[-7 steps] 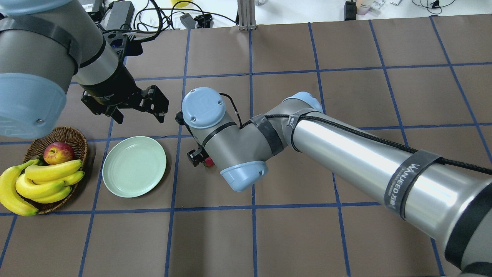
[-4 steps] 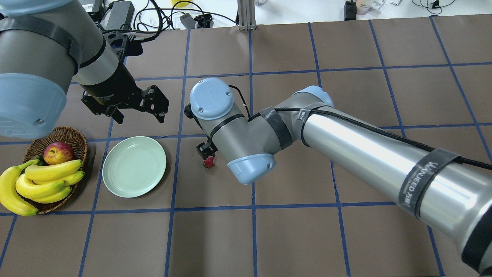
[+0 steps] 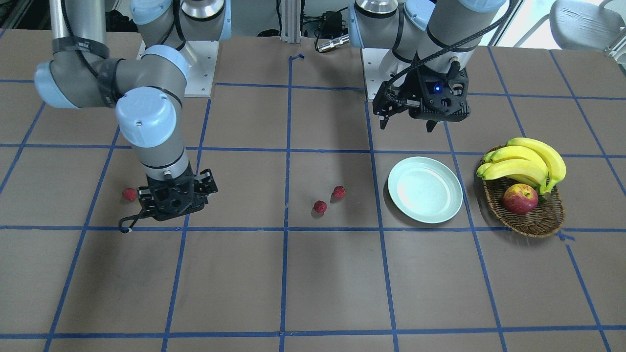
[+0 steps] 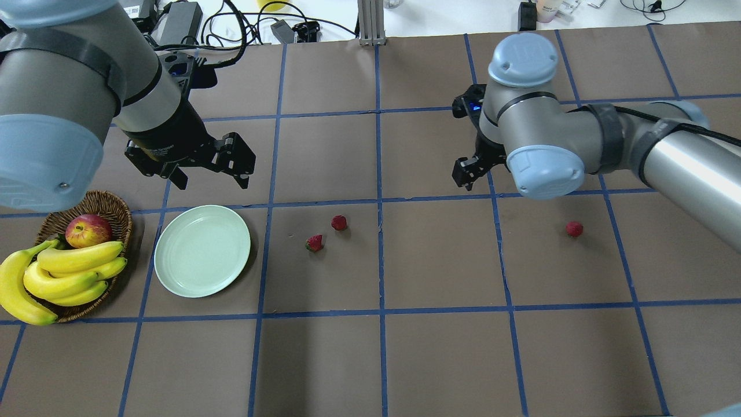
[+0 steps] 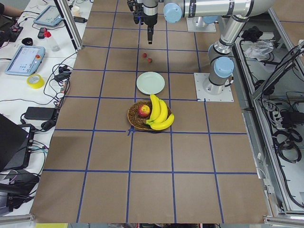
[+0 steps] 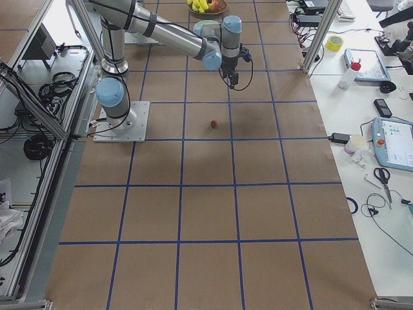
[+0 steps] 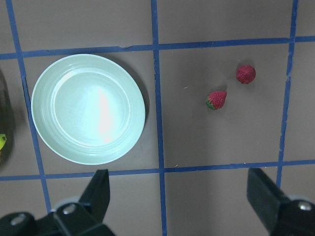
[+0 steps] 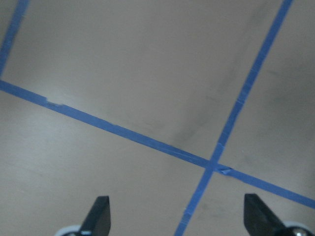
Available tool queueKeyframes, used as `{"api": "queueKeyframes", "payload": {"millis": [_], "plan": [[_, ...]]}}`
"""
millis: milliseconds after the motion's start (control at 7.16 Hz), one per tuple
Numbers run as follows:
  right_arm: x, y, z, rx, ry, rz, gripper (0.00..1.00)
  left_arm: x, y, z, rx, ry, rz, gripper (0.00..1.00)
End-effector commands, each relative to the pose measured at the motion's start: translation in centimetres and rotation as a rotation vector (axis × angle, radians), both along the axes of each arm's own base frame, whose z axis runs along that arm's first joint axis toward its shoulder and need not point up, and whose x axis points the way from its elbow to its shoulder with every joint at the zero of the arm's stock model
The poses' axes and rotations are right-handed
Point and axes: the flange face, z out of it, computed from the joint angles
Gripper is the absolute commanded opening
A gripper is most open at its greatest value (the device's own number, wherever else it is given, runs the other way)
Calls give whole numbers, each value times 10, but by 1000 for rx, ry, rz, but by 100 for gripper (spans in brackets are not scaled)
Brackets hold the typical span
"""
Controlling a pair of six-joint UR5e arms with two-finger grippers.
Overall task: Collect all strawberries into plate
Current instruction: 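Move the right gripper back over the last strawberry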
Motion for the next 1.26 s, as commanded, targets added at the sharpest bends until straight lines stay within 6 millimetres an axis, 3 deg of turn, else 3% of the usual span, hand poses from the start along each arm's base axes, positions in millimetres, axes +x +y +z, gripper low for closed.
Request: {"api": "queueKeyframes", "payload": {"millis": [0, 279, 698, 1117], "plan": [[-93, -2, -9, 33, -4, -108, 91, 0, 2, -4, 4, 0, -1, 100], [-134, 16, -31, 83, -21, -73, 93, 0, 2, -3, 1, 1, 1, 100], [-131, 38, -66, 159, -49, -61, 91, 0, 1, -1, -6, 1, 3, 100], [-133, 38, -67, 142, -37, -38, 84, 0, 1, -1, -5, 1, 3, 100]]}}
